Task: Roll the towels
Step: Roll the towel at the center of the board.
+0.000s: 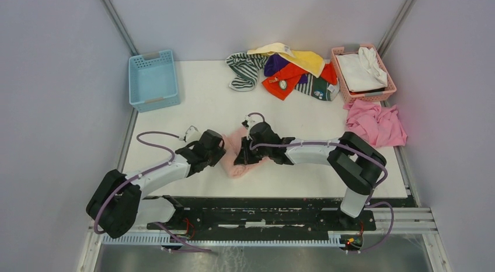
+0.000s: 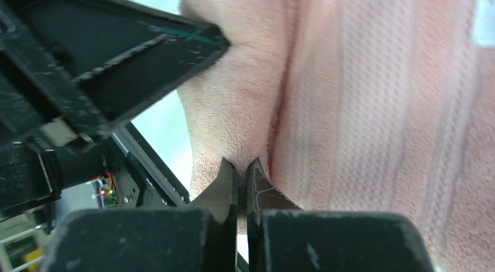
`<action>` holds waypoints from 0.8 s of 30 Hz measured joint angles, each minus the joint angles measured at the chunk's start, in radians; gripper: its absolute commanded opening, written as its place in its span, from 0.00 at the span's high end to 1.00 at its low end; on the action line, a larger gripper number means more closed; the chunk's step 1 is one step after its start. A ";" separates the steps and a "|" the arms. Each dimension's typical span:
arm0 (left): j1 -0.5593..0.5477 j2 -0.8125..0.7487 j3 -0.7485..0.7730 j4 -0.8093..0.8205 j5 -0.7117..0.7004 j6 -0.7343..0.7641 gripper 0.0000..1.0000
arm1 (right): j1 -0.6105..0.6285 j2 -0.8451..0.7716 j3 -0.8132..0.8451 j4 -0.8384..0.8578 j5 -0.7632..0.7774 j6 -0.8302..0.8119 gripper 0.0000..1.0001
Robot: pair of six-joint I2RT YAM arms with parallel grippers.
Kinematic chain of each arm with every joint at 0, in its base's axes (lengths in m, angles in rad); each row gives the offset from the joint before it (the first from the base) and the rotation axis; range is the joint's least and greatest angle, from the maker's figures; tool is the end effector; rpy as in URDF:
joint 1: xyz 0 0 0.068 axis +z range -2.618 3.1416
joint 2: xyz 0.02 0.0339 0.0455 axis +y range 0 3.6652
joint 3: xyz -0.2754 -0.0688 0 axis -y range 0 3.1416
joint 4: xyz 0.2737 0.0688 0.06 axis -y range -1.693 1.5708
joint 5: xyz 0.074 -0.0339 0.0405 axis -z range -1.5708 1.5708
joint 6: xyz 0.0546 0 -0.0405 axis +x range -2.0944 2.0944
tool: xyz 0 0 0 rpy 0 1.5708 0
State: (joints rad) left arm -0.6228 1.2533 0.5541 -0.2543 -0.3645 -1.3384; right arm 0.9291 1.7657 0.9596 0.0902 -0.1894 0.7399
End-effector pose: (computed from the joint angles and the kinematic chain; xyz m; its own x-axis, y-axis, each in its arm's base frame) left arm 0.2181 -0.1326 0.1430 -0.5198 -0.7461 -0.4162 -0.5576 0.6654 -0.4963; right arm 0.2326 0.3285 0.1440 -0.8779 -0.0687 -0.4739 -0.3790 0.7046 0.6000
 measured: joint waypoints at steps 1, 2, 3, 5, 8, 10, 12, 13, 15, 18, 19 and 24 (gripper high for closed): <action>0.000 -0.015 -0.005 -0.007 0.002 0.000 0.58 | -0.017 -0.001 -0.022 0.026 -0.030 0.011 1.00; 0.000 -0.031 -0.010 -0.014 0.005 0.000 0.52 | -0.033 -0.001 -0.040 0.047 -0.057 0.020 1.00; -0.001 -0.048 -0.015 -0.022 0.008 0.000 0.46 | -0.048 -0.001 -0.056 0.064 -0.082 0.027 1.00; -0.001 -0.087 -0.026 -0.040 0.008 0.006 0.40 | -0.085 0.000 -0.086 0.100 -0.142 0.039 1.00; 0.004 -0.157 -0.054 -0.055 0.008 0.041 0.25 | -0.145 0.008 -0.121 0.137 -0.238 0.052 1.00; 0.016 -0.201 -0.078 -0.051 0.016 0.068 0.17 | -0.182 0.030 -0.130 0.158 -0.302 0.061 1.00; 0.035 -0.252 -0.109 -0.045 0.039 0.093 0.13 | -0.204 0.053 -0.132 0.179 -0.350 0.069 1.00; 0.047 -0.277 -0.127 -0.040 0.056 0.108 0.11 | -0.216 0.066 -0.132 0.191 -0.377 0.072 1.00; 0.075 -0.322 -0.163 -0.017 0.091 0.132 0.07 | -0.232 0.083 -0.132 0.208 -0.416 0.077 1.00; 0.128 -0.357 -0.217 0.052 0.164 0.155 0.04 | -0.251 0.105 -0.132 0.226 -0.461 0.079 1.00; 0.151 -0.359 -0.233 0.082 0.190 0.161 0.03 | -0.254 0.111 -0.132 0.231 -0.471 0.079 1.00; 0.246 -0.280 -0.266 0.239 0.328 0.185 0.02 | -0.274 0.145 -0.124 0.248 -0.529 0.082 0.99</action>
State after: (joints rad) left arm -0.3767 0.9737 0.2878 -0.0154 -0.0360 -1.1534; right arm 0.6548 1.9102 0.8352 0.3386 -0.7185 0.8223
